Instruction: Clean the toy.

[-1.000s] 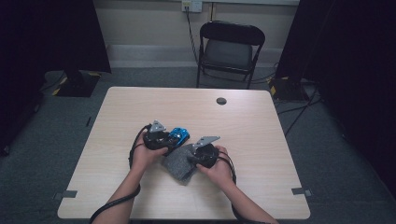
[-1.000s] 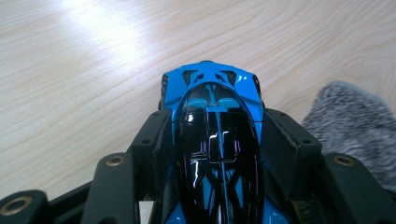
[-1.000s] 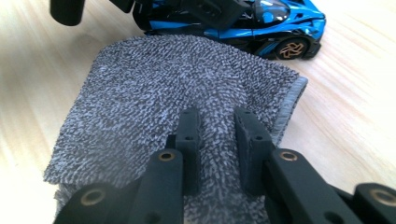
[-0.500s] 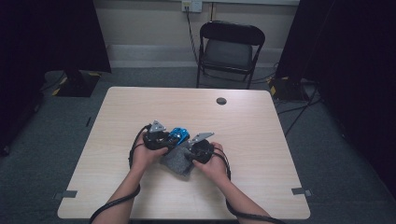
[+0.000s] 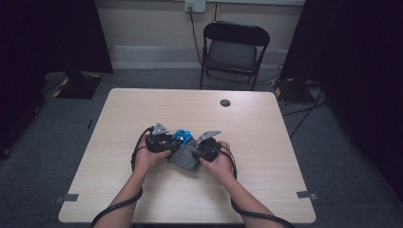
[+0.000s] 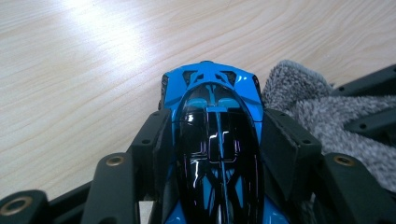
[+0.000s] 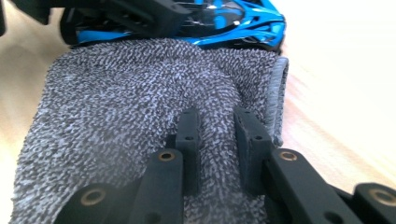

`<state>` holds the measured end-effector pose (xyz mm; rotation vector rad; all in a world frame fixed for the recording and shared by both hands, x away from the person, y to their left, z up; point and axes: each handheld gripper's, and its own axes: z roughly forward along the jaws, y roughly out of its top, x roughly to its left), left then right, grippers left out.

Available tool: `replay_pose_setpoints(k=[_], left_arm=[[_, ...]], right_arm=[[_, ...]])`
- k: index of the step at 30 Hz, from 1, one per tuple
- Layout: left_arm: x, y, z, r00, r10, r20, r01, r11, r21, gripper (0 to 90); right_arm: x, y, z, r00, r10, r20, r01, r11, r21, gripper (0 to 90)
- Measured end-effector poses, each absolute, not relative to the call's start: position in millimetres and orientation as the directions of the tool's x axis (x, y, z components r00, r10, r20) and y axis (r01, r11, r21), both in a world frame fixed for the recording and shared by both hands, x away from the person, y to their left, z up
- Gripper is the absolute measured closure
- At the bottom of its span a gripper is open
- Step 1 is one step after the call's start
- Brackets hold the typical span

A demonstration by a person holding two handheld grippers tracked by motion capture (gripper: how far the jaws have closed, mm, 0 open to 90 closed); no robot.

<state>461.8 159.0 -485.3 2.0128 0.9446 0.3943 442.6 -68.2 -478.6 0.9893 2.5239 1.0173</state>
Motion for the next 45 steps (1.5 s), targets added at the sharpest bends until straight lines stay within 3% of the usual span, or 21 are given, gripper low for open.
replay_pose_setpoints(k=[45], left_arm=[[462.1, 160.7, -485.3, 0.661, 0.746, -0.086, 0.482, -0.333, 0.810, 46.6]], right_arm=[[483.9, -90.2, -477.1, -0.652, 0.758, -0.024, 0.554, 0.497, 0.668, 73.5]])
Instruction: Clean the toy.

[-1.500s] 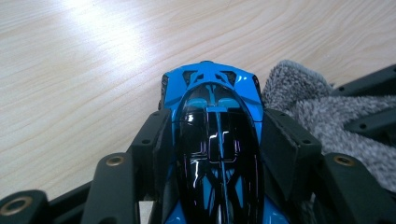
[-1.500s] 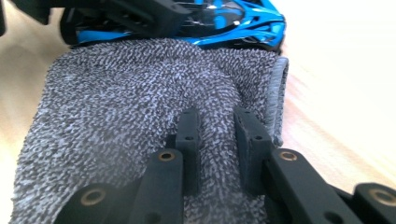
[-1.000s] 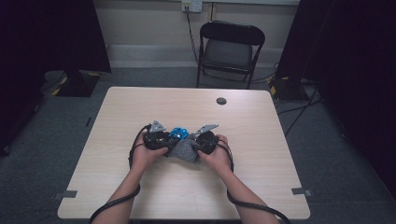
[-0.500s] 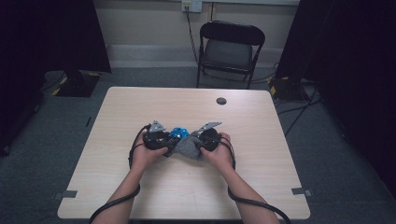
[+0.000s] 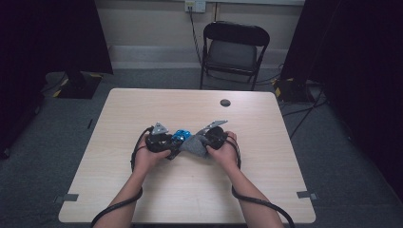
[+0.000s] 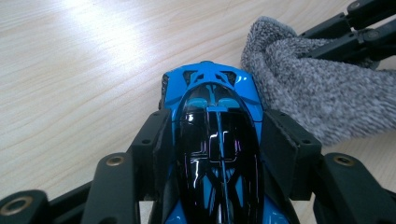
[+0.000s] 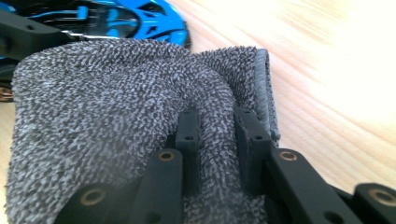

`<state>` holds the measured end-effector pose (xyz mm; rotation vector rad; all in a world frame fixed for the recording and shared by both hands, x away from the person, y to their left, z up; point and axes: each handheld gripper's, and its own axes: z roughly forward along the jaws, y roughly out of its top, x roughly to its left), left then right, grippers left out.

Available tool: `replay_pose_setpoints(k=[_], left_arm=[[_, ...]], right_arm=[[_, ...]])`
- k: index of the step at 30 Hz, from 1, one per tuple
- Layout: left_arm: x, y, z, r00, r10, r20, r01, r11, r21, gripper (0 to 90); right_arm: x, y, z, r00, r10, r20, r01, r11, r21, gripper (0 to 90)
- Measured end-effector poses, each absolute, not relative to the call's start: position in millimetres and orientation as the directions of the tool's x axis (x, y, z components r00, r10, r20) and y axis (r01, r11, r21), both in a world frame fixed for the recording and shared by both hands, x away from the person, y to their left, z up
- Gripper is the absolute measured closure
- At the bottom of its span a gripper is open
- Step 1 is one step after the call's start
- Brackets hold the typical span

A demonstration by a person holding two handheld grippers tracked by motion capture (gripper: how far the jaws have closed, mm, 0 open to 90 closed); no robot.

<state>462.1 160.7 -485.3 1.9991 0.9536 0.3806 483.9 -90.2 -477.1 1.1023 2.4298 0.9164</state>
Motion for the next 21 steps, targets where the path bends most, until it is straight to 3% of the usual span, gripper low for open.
replay_pose_setpoints(k=[21], left_arm=[[461.9, 159.4, -485.0, 0.655, 0.751, -0.085, 0.486, -0.332, 0.808, 46.6]], right_arm=[[501.0, -100.9, -476.4, -0.588, 0.808, -0.030, 0.593, 0.456, 0.664, 73.5]])
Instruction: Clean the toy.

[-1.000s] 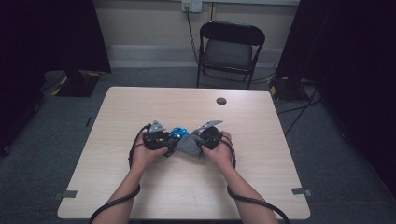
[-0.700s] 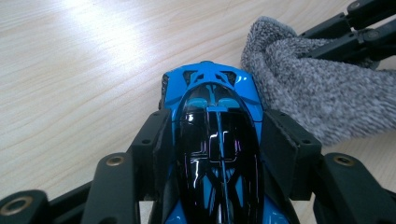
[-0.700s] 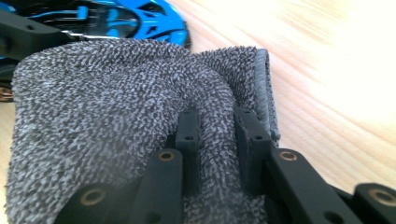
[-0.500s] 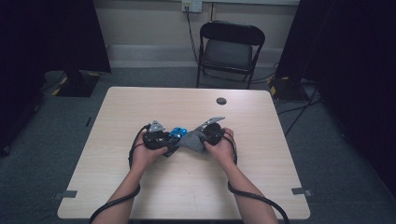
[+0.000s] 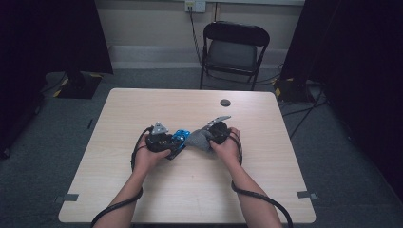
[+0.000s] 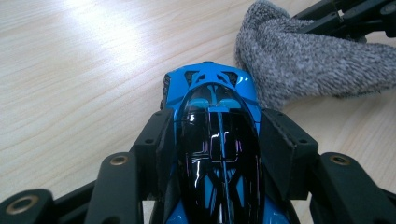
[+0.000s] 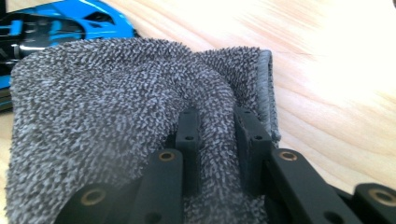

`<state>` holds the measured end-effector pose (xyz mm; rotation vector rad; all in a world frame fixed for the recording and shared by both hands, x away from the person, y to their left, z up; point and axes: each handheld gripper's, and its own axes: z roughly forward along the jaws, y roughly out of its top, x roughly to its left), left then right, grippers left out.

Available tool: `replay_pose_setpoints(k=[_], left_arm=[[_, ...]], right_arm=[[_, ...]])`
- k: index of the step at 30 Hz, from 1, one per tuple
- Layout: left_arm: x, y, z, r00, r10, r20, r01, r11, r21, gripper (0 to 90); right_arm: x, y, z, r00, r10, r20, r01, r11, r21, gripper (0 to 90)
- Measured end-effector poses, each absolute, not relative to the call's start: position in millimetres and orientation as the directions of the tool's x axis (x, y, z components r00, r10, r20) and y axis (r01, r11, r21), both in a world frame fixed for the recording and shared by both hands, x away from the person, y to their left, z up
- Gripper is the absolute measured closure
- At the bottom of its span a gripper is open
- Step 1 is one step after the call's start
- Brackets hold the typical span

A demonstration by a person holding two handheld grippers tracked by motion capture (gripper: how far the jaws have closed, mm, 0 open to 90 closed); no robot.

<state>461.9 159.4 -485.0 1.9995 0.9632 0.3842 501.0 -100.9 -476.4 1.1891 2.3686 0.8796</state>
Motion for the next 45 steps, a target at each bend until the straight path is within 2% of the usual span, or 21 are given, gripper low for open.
replay_pose_setpoints(k=[21, 27, 36, 45], left_arm=[[461.7, 158.9, -484.7, 0.653, 0.753, -0.079, 0.486, -0.337, 0.806, 46.6], [461.8, 158.6, -484.6, 0.652, 0.754, -0.078, 0.486, -0.336, 0.807, 46.6], [461.2, 157.0, -484.2, 0.650, 0.757, -0.065, 0.483, -0.345, 0.805, 46.7], [460.9, 157.3, -484.6, 0.648, 0.759, -0.071, 0.485, -0.338, 0.807, 46.7]], right_arm=[[512.6, -120.7, -472.7, -0.493, 0.868, -0.052, 0.640, 0.402, 0.654, 73.6], [508.0, -136.0, -469.6, -0.478, 0.878, -0.015, 0.640, 0.360, 0.679, 73.8], [490.4, -148.2, -455.2, -0.520, 0.853, 0.037, 0.597, 0.332, 0.730, 73.8], [465.5, -147.3, -449.4, -0.601, 0.799, 0.034, 0.547, 0.380, 0.745, 73.8]])
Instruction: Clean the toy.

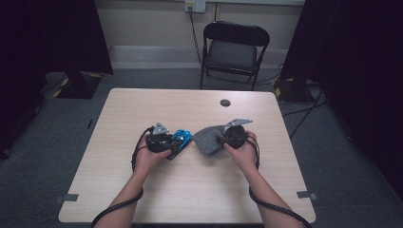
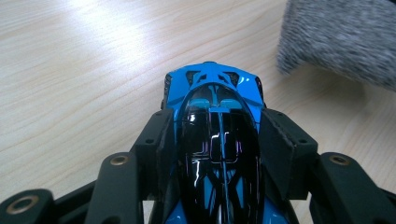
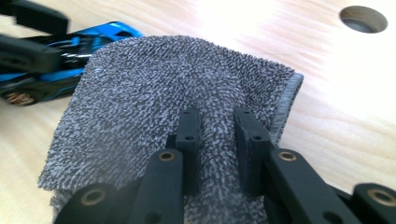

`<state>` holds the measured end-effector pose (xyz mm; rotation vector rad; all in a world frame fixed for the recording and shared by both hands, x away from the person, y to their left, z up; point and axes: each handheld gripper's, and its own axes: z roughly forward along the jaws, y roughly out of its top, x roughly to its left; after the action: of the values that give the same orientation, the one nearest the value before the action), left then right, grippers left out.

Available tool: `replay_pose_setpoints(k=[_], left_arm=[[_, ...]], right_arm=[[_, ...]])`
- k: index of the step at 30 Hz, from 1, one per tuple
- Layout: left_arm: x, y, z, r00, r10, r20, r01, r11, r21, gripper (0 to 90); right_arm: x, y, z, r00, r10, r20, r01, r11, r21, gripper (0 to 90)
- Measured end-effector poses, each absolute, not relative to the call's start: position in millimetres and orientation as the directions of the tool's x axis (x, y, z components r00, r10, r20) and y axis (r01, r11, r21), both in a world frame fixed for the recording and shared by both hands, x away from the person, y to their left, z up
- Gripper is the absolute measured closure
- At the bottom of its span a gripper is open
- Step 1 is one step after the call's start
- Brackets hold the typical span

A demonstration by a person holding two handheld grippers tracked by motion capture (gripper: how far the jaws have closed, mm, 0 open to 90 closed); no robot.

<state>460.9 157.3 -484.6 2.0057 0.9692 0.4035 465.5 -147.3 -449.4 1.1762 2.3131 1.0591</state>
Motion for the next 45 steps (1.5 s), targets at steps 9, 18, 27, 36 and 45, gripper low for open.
replay_pose_setpoints(k=[9, 18, 27, 36, 45], left_arm=[[461.0, 157.4, -484.5, 0.649, 0.758, -0.065, 0.482, -0.343, 0.806, 46.7], [460.7, 156.9, -484.5, 0.647, 0.759, -0.069, 0.484, -0.340, 0.806, 46.7], [460.8, 156.8, -484.4, 0.647, 0.759, -0.068, 0.484, -0.340, 0.806, 46.7], [460.9, 156.7, -484.4, 0.646, 0.760, -0.067, 0.484, -0.341, 0.806, 46.8], [460.7, 156.4, -484.5, 0.645, 0.761, -0.069, 0.485, -0.338, 0.807, 46.8]], right_arm=[[445.5, -143.2, -448.0, -0.664, 0.746, 0.052, 0.515, 0.405, 0.756, 73.8], [430.8, -124.8, -451.9, -0.724, 0.687, 0.060, 0.485, 0.445, 0.753, 73.8], [421.6, -103.1, -460.0, -0.769, 0.636, 0.064, 0.461, 0.482, 0.745, 73.7], [413.0, -84.5, -467.5, -0.803, 0.591, 0.076, 0.443, 0.507, 0.739, 73.7], [411.9, -74.4, -468.6, -0.813, 0.576, 0.086, 0.439, 0.509, 0.740, 73.7]])
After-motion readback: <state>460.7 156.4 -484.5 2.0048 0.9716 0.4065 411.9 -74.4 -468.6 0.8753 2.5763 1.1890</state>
